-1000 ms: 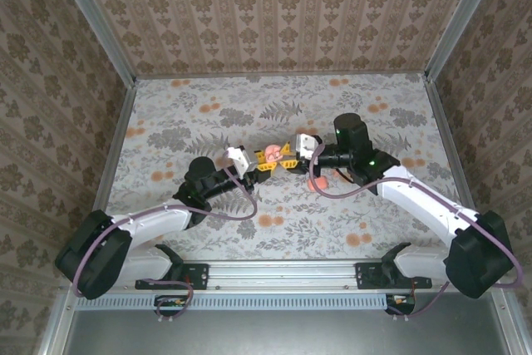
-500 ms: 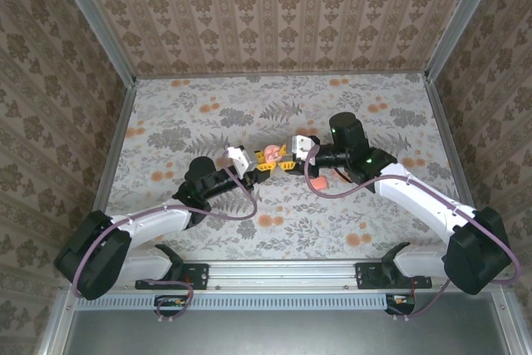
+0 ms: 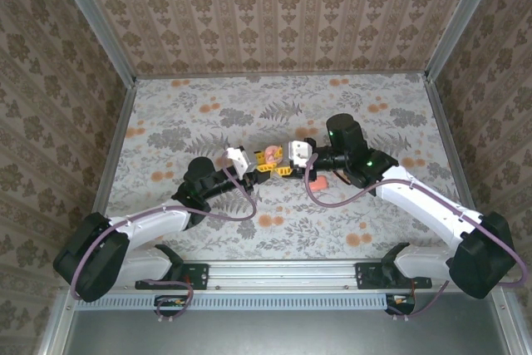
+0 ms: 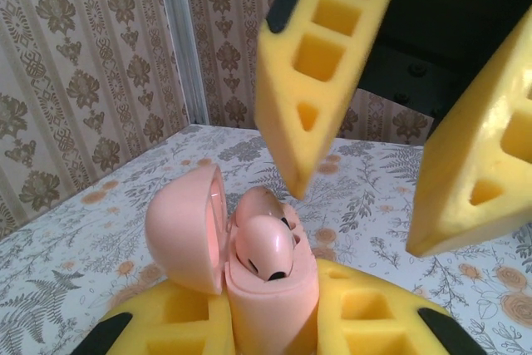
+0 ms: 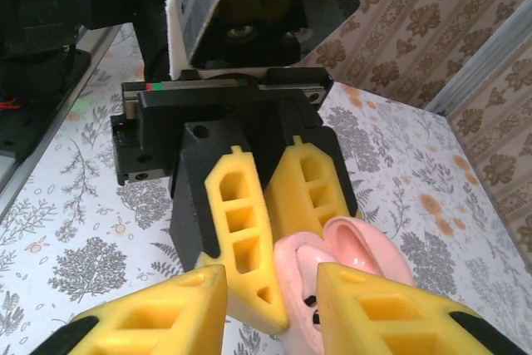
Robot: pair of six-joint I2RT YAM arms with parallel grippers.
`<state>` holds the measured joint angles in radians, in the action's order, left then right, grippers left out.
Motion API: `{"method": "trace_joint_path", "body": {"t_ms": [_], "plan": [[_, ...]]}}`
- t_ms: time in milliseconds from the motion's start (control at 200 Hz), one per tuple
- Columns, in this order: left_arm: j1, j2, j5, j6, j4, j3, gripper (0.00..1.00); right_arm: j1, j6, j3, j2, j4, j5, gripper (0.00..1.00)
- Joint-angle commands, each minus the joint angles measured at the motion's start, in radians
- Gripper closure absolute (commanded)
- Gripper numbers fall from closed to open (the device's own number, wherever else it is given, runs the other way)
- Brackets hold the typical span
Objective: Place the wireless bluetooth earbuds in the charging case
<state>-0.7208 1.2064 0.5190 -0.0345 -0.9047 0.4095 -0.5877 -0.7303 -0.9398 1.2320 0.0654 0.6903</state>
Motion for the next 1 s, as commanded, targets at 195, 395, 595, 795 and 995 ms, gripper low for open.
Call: {"method": "trace_joint_path", "body": {"t_ms": [195,395,595,795,995], "plan": [[-0.008,-0.011,0.108,-0.007,0.027,0.051,0.85,0.068,0.093,0.022,-0.077,-0.065,0.052,0.55],[-0.006,0.001,0.166,-0.007,0.04,0.077,0.85,0.123,0.115,0.066,-0.115,-0.059,0.07,0.36],[-0.006,0.012,0.191,-0.005,0.04,0.09,0.85,0.156,0.07,0.028,-0.099,0.093,0.077,0.22],[-0.006,0.024,0.208,-0.007,0.04,0.104,0.85,0.155,0.05,-0.029,-0.036,0.186,0.139,0.2],[-0.006,0.033,0.214,-0.005,0.038,0.114,0.85,0.138,0.059,-0.058,0.015,0.182,0.176,0.2]]}}
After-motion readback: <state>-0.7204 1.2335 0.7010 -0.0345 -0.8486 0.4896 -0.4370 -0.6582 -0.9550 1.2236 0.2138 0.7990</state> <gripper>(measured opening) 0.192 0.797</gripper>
